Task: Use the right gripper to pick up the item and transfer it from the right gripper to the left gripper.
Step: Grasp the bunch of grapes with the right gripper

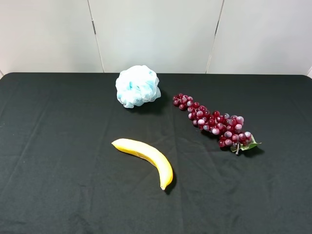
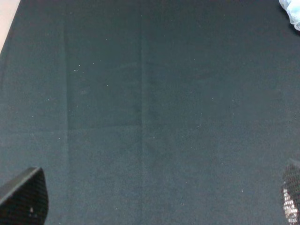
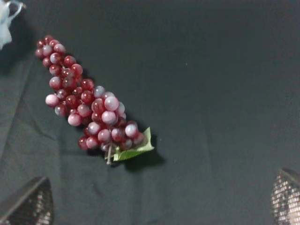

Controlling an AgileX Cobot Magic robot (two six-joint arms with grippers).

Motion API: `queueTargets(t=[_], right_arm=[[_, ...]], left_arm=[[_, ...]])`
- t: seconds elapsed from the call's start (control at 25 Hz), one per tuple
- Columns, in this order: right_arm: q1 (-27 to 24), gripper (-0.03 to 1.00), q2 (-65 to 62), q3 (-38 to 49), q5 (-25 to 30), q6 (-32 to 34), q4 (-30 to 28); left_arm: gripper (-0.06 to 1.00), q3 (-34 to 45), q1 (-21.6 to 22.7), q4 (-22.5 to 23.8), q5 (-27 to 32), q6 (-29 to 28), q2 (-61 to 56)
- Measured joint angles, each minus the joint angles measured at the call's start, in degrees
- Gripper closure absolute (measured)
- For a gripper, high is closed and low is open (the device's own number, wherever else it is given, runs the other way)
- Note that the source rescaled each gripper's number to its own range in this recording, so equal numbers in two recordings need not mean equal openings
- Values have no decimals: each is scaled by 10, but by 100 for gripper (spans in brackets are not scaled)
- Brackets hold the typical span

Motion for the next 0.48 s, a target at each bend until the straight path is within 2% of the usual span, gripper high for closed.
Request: queueTargets(t=[0.12, 0.24, 0.48], right_arm=[[22, -3, 89, -49, -2, -63, 3], [72, -3, 172, -78, -2, -104, 0], [166, -3, 321, -88, -21, -137, -27]], left_arm=[[-5, 0, 0, 0, 0, 0, 0], [-5, 0, 0, 0, 0, 0, 0], [-5, 0, 0, 0, -1, 0, 0]])
